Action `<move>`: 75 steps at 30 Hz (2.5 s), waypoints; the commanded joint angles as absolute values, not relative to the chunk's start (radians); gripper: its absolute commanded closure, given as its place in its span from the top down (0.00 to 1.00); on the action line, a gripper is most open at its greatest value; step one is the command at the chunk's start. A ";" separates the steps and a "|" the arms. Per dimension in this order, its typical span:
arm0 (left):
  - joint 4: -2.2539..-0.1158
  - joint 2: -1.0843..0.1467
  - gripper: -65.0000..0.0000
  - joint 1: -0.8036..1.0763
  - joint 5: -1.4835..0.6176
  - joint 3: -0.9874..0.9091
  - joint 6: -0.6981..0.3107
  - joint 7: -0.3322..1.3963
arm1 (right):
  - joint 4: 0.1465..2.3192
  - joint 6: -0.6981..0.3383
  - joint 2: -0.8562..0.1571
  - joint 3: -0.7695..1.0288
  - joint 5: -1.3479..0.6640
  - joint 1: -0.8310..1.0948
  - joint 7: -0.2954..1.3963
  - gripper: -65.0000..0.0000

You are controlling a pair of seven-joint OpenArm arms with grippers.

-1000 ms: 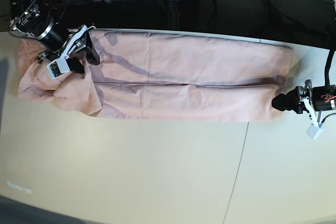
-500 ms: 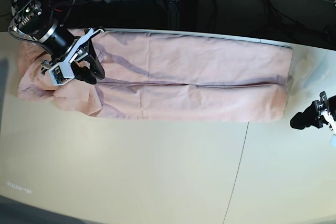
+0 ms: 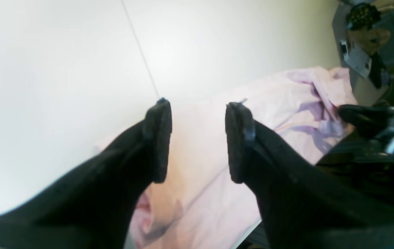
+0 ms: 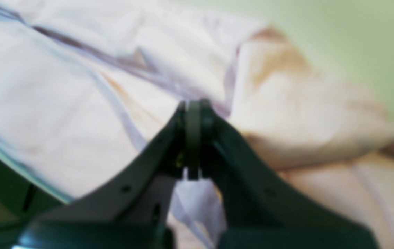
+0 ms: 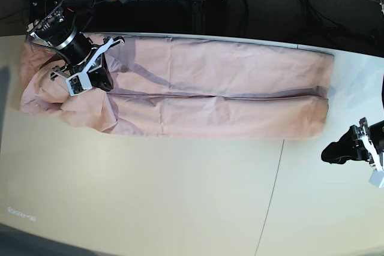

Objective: Fold the T-shirt properly
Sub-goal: 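Move the left gripper back to the strip end and grasp it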

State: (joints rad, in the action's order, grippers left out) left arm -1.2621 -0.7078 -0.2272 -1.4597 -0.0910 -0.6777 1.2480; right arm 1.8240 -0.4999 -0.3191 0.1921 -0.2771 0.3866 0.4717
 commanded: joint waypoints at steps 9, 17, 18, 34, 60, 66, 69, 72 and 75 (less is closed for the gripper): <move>-1.276 -0.662 0.39 -0.214 -1.484 -0.099 -0.698 1.238 | 1.630 -0.569 -0.329 0.199 -0.321 0.308 0.449 0.00; -1.277 -0.657 0.40 -0.143 -1.484 -0.099 -0.698 1.239 | 1.686 -0.569 -0.329 0.199 -0.386 0.305 0.448 0.00; -1.277 -0.657 0.40 -0.133 -1.484 -0.099 -0.698 1.239 | 1.704 -0.569 -0.329 0.199 -0.386 0.305 0.448 0.00; -1.276 -0.569 0.39 -0.028 -1.191 -0.099 -0.698 0.964 | 1.747 -0.569 -0.329 0.199 -0.347 0.289 0.449 0.00; -1.450 -0.687 0.49 0.004 -1.141 -0.127 -0.698 0.995 | 1.615 -0.569 -0.330 0.199 -0.287 0.269 0.437 0.00; -1.425 -0.747 0.60 0.020 -1.113 -0.132 -0.698 0.999 | 1.615 -0.569 -0.330 0.199 -0.287 0.269 0.437 0.00; -1.375 -0.763 0.65 0.020 -1.078 -0.132 -0.698 0.961 | 1.615 -0.569 -0.330 0.199 -0.288 0.270 0.437 0.00; -1.338 -0.764 0.65 0.020 -1.081 -0.132 -0.698 0.983 | 1.615 -0.569 -0.330 0.199 -0.288 0.269 0.437 0.00; -1.307 -0.764 0.65 0.020 -1.150 -0.132 -0.698 1.008 | 1.615 -0.569 -0.330 0.199 -0.288 0.269 0.437 0.00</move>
State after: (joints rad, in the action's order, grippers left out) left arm -1.2964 -0.7399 0.0360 -1.1408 -0.1230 -0.6781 1.0210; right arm 1.6032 -0.5003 -0.3183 0.1921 -0.2836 0.2741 0.4530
